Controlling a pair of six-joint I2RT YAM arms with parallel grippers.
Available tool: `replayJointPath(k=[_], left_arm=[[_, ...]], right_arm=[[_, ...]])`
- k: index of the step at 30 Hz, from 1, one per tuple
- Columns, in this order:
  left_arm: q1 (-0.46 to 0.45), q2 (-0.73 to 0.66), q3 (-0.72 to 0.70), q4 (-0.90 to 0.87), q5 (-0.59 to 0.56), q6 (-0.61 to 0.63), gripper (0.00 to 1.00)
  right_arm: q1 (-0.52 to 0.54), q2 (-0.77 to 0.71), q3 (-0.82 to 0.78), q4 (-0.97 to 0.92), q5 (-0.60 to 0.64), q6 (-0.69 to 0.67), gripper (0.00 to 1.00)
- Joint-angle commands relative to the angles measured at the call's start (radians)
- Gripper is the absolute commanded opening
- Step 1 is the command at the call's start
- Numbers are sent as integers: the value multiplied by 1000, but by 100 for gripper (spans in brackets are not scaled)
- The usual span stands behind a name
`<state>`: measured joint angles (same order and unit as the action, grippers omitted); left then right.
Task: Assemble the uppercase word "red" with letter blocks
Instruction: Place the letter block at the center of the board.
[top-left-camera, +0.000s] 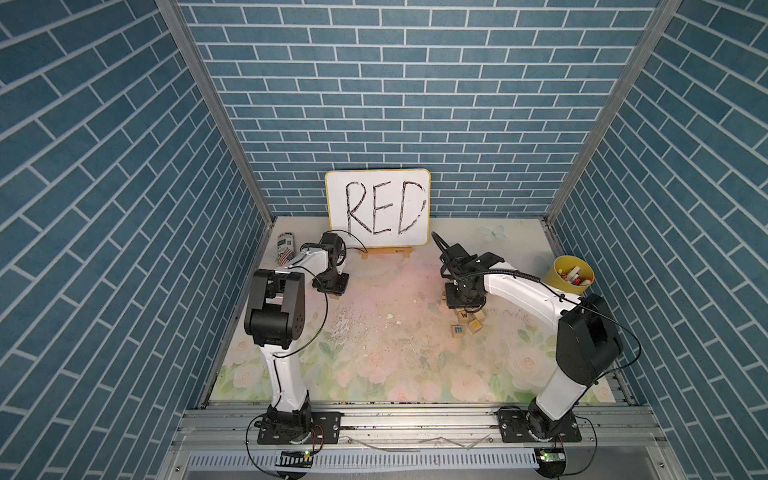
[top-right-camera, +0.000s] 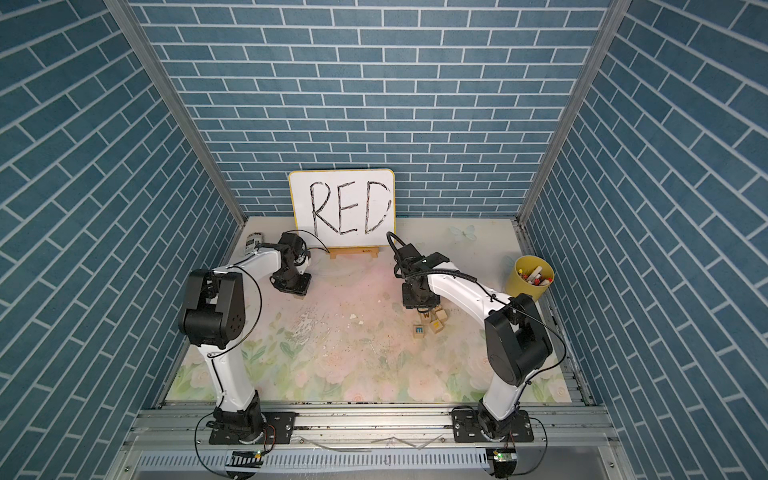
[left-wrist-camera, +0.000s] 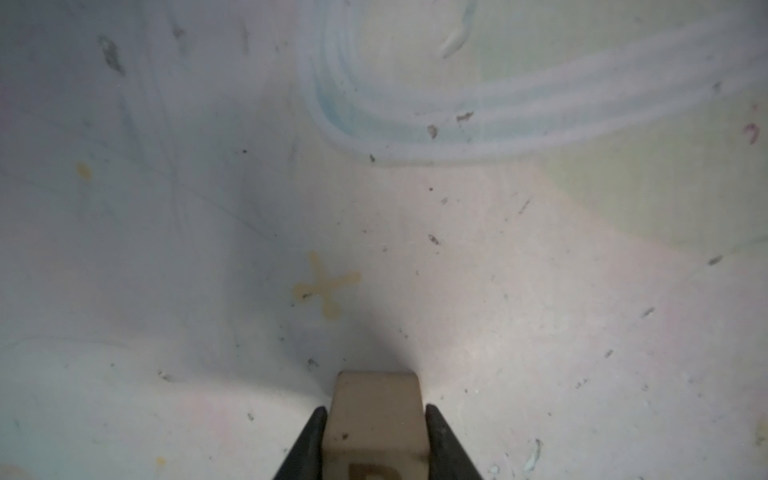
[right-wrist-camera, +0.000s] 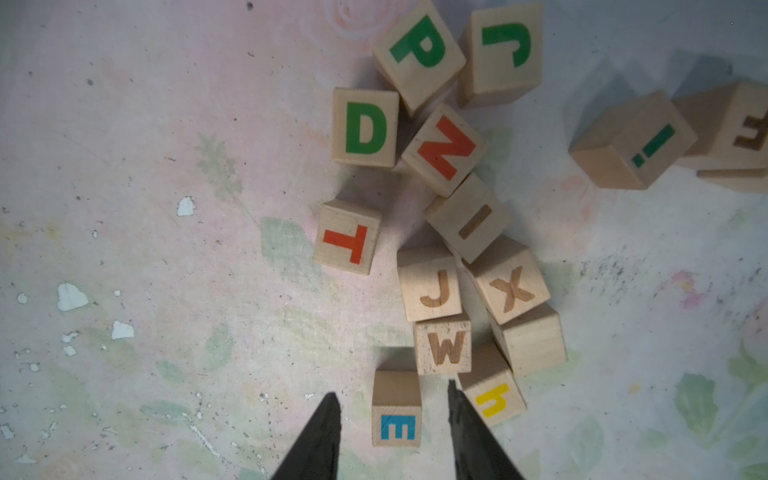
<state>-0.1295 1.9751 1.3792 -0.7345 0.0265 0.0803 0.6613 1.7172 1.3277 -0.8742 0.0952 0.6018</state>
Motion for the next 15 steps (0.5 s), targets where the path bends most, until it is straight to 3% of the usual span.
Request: replayJointPath(k=[1, 6, 15], left_arm=[[5, 21, -4, -11, -2, 13, 46], [5, 2, 1, -18, 0, 22, 58], [4, -142, 34, -83, 52, 34, 67]], right_arm=[[5, -14, -15, -8, 11, 1, 47], [4, -29, -23, -7, 29, 5, 49], [9, -63, -46, -23, -4, -17, 46]])
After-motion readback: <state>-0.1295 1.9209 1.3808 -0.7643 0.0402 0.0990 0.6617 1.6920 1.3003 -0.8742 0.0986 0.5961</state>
